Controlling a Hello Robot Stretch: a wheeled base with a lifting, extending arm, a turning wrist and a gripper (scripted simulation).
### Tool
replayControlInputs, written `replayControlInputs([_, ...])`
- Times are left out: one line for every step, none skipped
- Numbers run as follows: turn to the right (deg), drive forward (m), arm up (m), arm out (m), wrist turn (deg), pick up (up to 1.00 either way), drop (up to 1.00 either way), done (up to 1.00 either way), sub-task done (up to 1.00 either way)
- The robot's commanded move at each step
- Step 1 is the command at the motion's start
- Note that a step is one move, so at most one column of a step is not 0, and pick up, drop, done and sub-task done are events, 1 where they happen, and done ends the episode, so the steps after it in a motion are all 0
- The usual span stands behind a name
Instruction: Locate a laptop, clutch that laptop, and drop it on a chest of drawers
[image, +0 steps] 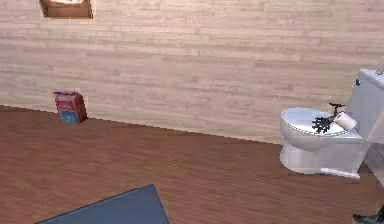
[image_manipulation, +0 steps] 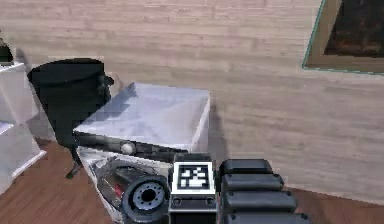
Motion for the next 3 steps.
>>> replayControlInputs([12.0,0.0,0.0,0.0,0.0,0.0,0.0,0.0,0.0])
replayControlInputs([0.0,0.25,0.0,0.0,0.0,0.0,0.0,0.0,0.0])
replayControlInputs([-39.0,0.0,0.0,0.0,0.0,0.0,0.0,0.0,0.0])
